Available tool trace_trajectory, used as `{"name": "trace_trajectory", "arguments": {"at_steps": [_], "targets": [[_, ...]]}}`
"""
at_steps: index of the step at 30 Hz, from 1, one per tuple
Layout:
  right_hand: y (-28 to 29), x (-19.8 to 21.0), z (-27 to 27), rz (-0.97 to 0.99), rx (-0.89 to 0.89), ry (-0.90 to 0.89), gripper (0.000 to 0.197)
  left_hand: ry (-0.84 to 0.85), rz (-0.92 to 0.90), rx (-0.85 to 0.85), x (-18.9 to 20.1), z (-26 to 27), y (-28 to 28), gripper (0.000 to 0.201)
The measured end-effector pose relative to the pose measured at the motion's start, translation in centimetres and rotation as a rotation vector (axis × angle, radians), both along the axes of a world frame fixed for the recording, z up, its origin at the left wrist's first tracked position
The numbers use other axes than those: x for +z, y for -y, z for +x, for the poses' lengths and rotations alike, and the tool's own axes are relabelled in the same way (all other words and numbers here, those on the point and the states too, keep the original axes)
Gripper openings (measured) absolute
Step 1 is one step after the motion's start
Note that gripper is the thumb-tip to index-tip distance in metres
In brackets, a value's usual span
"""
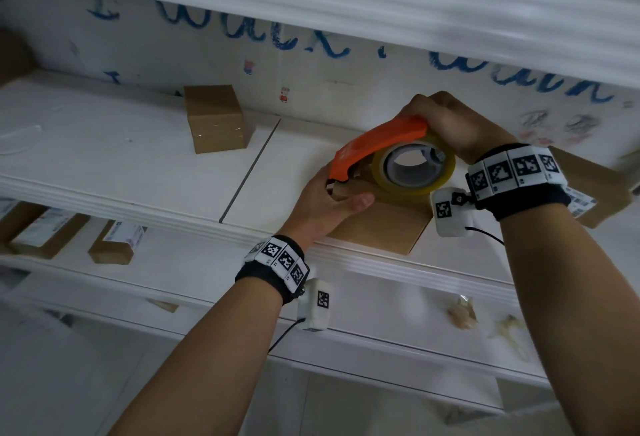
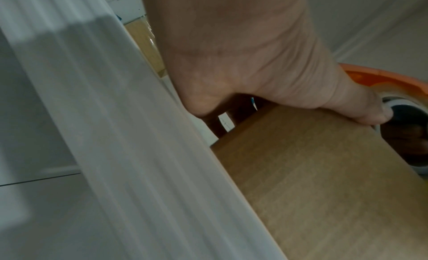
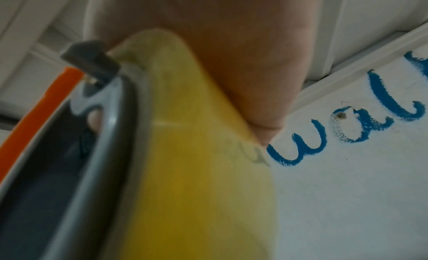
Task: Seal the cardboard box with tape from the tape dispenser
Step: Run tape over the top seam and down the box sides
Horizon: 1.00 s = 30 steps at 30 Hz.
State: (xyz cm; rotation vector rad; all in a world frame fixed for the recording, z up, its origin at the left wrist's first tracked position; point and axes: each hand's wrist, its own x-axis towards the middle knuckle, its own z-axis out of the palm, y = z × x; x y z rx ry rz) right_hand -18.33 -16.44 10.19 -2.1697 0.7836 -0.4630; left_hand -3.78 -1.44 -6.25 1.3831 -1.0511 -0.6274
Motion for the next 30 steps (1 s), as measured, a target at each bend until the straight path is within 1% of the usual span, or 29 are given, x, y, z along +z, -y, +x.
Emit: {"name": "trace_trajectory", "arguments": {"at_steps": [3,7,11,12,14,17,19,22,24,27,28,30], "targets": [[0.4,-0.1,0.0,0.028,-0.068,-0.018,0.075,0.006,0.013,-0.006,0.1,0.0,0.0,0.091],[0.5,-0.2,0.1,0.024,-0.097,-0.038,0.070,0.026,0.016,-0.011,0.1,0.1,-0.1,0.092],[0.8,0.0,-1.0,0.030,-0.160,-0.042,0.072,0.039,0.004,-0.016,0.6,0.0,-0.3,0.077],[0.7,0.0,-1.3,0.035,-0.174,-0.032,0.070,0.045,-0.002,-0.016,0.7,-0.1,-0.4,0.073],[0.4,0.1,-1.9,0.037,-0.178,-0.001,0.062,0.051,-0.014,-0.017,0.7,-0.2,-0.3,0.071],[-0.2,0.0,-2.3,0.039,-0.135,0.053,0.053,0.061,-0.025,-0.024,0.6,-0.3,-0.2,0.075],[-0.3,0.0,-2.3,0.046,-0.120,0.055,0.049,0.072,-0.007,-0.033,0.7,-0.2,-0.2,0.077],[0.0,-0.3,-2.1,0.041,-0.136,0.040,0.049,0.093,0.017,-0.056,1.2,0.2,-0.5,0.078],[0.2,-0.4,-2.1,0.041,-0.173,0.029,0.049,0.097,0.033,-0.081,1.6,0.5,-0.5,0.085],[-0.1,-0.2,-2.0,0.045,-0.176,0.027,0.039,0.080,0.075,-0.109,2.3,0.7,-0.1,0.101],[-0.2,-0.1,-1.8,0.044,-0.182,0.017,0.038,0.076,0.076,-0.106,2.5,0.7,-0.1,0.103],[-0.5,0.2,-1.7,0.031,-0.180,0.000,0.039,0.068,0.050,-0.097,2.6,0.5,0.0,0.096]]}}
